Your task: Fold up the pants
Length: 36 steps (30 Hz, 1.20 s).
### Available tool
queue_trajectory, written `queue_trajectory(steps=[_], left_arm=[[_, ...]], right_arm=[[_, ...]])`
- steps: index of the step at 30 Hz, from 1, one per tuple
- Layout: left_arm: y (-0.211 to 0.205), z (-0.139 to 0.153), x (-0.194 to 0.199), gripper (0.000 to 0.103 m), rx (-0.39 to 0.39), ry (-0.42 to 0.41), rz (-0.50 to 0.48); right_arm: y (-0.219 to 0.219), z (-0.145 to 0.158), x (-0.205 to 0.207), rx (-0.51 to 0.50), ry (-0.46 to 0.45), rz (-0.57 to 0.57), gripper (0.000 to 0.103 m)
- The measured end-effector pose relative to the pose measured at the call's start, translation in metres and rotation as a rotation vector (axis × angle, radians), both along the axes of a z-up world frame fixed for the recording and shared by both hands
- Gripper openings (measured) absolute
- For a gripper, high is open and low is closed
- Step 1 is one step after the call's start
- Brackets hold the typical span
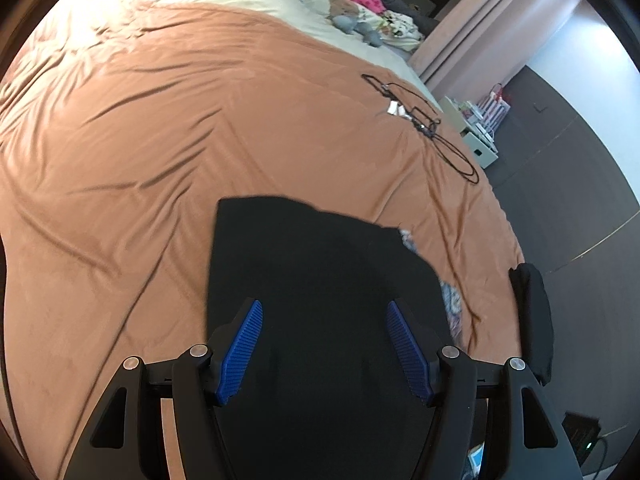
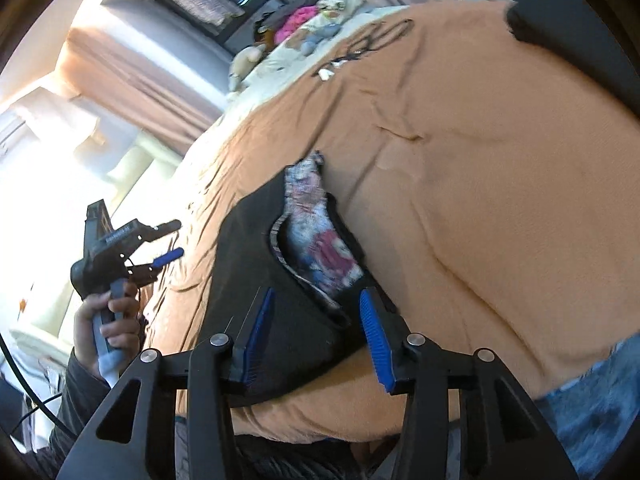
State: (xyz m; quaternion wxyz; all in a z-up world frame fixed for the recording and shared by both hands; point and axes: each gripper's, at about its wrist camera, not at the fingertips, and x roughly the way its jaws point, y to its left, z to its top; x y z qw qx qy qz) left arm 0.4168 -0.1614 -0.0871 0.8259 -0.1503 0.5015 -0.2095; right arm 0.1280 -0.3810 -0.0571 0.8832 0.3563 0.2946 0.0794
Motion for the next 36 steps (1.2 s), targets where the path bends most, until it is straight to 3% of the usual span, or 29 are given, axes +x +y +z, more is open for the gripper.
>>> queue_trajectory(steps=[5,12,22,36], left_arm=[[0.018,-0.012,-0.015,0.067,-0.001,0.028,0.021],[0.034,-0.027,-0.030,0.067,-0.031,0.074,0.048],[0.039,-0.044,-0.037,0.067,-0.045,0.115,0.059],[0.040,-0.065,-0.036,0.067,-0.056,0.160,0.064]], right_arm=[[0.014,0.011,0.036,-0.073,0.000,0.094,0.042],[0.008,0.021,0.092,-0.095,0.035,0.171,0.042],[0.004,0.014,0.172,-0.028,0.118,0.264,0.042],[-0.015,-0.003,0.238,0.085,0.145,0.298,0.042]])
